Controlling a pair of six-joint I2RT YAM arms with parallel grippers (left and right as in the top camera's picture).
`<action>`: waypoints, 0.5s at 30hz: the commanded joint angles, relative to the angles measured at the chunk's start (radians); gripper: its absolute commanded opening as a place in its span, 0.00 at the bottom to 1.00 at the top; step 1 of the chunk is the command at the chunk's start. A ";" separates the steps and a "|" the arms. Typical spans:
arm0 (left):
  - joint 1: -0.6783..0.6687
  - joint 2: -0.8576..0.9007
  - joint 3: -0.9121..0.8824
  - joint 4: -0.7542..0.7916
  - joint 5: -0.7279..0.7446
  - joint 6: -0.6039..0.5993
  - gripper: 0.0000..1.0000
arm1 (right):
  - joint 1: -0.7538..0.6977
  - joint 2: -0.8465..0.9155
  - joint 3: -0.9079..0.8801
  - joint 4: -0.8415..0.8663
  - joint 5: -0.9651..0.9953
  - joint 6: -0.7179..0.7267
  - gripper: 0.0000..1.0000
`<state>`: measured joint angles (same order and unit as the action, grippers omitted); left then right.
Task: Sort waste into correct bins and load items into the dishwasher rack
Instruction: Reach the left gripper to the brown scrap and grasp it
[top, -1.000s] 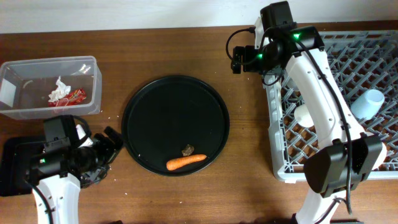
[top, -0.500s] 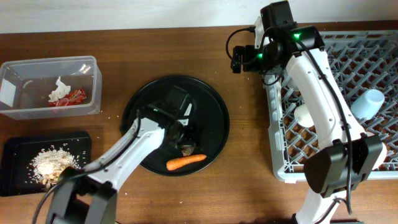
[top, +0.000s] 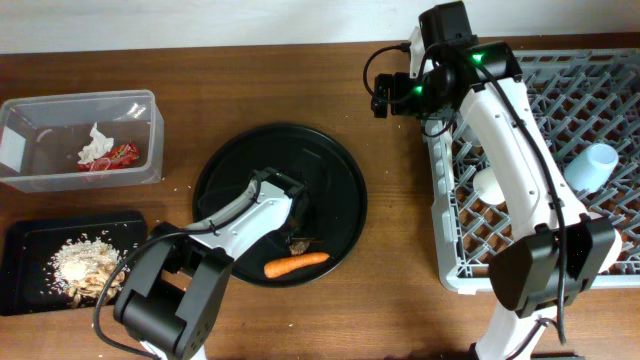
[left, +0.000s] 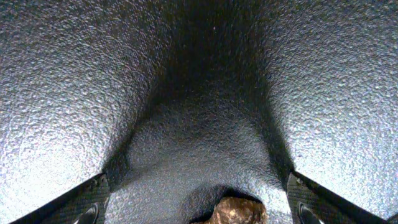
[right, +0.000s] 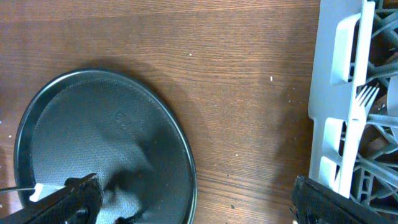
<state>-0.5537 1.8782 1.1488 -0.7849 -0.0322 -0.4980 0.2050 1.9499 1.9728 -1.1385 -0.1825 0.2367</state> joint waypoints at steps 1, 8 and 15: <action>-0.003 0.039 -0.013 -0.051 0.010 -0.010 0.79 | -0.003 -0.017 0.023 0.002 -0.005 0.008 0.99; -0.003 0.039 0.074 -0.203 0.010 -0.010 0.75 | -0.003 -0.017 0.023 0.002 -0.005 0.008 0.99; -0.003 0.039 0.074 -0.226 0.066 0.021 0.76 | -0.003 -0.017 0.023 0.002 -0.005 0.008 0.99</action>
<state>-0.5537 1.9022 1.2076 -1.0142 0.0021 -0.4953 0.2054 1.9499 1.9728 -1.1385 -0.1822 0.2367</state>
